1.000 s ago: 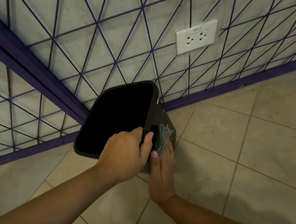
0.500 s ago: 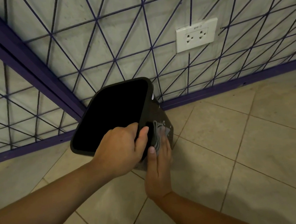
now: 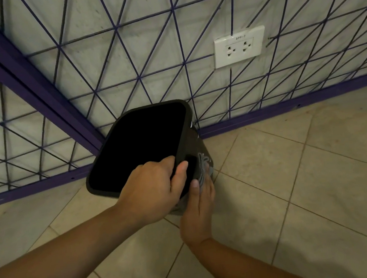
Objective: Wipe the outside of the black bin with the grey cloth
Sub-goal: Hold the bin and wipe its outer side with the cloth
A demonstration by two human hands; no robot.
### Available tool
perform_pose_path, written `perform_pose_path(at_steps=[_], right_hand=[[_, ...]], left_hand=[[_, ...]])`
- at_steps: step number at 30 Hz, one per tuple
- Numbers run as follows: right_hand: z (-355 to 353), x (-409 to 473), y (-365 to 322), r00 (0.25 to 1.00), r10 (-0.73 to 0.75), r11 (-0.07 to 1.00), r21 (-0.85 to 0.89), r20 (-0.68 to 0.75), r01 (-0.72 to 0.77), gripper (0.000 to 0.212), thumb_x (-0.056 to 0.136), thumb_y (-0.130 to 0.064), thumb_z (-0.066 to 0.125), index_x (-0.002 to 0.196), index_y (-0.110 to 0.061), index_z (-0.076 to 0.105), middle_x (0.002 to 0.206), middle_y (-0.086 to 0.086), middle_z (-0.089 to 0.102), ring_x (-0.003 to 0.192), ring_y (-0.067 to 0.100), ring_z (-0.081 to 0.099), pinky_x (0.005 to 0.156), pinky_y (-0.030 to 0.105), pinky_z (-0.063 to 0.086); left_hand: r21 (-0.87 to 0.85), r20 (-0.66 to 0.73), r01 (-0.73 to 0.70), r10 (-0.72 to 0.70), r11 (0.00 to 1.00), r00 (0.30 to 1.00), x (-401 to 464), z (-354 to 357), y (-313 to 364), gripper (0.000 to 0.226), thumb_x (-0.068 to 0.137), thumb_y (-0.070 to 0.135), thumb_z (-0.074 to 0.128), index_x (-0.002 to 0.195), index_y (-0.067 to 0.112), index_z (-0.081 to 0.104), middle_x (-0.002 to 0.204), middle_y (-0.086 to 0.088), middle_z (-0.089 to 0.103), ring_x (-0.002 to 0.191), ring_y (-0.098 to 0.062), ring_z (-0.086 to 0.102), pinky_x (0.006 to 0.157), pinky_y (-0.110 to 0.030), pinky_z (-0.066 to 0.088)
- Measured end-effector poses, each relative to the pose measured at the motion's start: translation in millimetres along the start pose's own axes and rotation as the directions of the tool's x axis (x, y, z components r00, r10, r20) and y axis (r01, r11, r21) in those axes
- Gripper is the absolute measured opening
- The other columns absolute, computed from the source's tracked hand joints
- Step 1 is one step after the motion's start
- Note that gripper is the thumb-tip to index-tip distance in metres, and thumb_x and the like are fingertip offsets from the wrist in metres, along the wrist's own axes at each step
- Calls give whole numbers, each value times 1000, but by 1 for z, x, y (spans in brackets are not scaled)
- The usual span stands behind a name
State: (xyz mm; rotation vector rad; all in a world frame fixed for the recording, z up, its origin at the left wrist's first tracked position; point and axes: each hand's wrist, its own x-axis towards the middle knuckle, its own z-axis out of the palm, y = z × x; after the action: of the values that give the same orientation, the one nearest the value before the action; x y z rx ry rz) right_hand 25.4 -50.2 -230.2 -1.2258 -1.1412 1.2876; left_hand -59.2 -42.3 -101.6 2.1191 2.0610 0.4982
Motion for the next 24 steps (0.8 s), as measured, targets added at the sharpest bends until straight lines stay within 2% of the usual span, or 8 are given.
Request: perform_pose_path(at_steps=[4,6,9,11,14,15,19,24], right_hand=[[3,-14,-7,993,-73,996,-50,92,78,80,98,-75,21,164,-30,24,173,-15,23,159,-2,10,128,14,9],[0,-18,4,997,-19,999,-48,77,23,89,94,-82,20,165,-28,25,171,-12,25,159,2,15,132,27,16],[-2,1,9,996,68,997,35,-60,-66,103,88,-90,21,164,-22,31,166,-4,34,156,11,27,129,47,29],[2,6,1,998,24,999,47,-57,-21,94,93,-82,23,163,-20,33,167,-5,35,157,10,26,131,43,26],[6,-12,-5,997,-69,998,-10,31,70,94,93,-84,17,165,-24,28,170,-14,27,158,-2,16,128,25,16],[6,-16,-1,998,-55,998,-9,36,55,96,92,-86,16,165,-25,27,170,-15,26,157,-4,15,128,25,16],[3,-5,10,998,0,1000,30,-67,2,98,92,-87,20,164,-21,29,169,-8,31,159,8,21,130,50,25],[1,-17,11,999,-41,997,62,28,39,94,93,-84,24,164,-23,29,169,-11,29,159,8,21,131,48,23]], left_hand=[[-7,-26,21,-21,1000,999,2,-2,-2,38,95,54,27,68,30,37,50,7,45,45,-19,53,46,-35,42],[-2,-16,25,-25,1000,1000,1,-2,-1,38,96,53,28,68,29,38,51,6,46,45,-17,52,46,-34,41],[-5,1,13,-13,1000,1000,1,1,3,42,95,56,24,69,28,39,51,4,47,46,-19,53,46,-37,42],[-3,-10,6,-6,1000,1000,2,2,2,43,93,59,20,68,29,37,50,5,45,45,-19,51,45,-36,40],[-12,-24,16,-16,1000,1000,3,-1,-2,42,92,60,20,67,30,35,50,6,42,45,-20,51,46,-35,40],[-9,-27,17,-17,1000,999,3,-1,-2,43,92,60,20,67,29,36,50,6,42,45,-21,51,46,-35,40],[7,-7,-12,12,1000,1000,1,2,2,42,93,59,19,68,28,35,48,6,40,43,-20,49,44,-32,34],[15,-9,7,-7,1000,1000,1,0,1,51,93,59,18,71,21,45,51,4,48,46,-21,53,45,-36,40]])
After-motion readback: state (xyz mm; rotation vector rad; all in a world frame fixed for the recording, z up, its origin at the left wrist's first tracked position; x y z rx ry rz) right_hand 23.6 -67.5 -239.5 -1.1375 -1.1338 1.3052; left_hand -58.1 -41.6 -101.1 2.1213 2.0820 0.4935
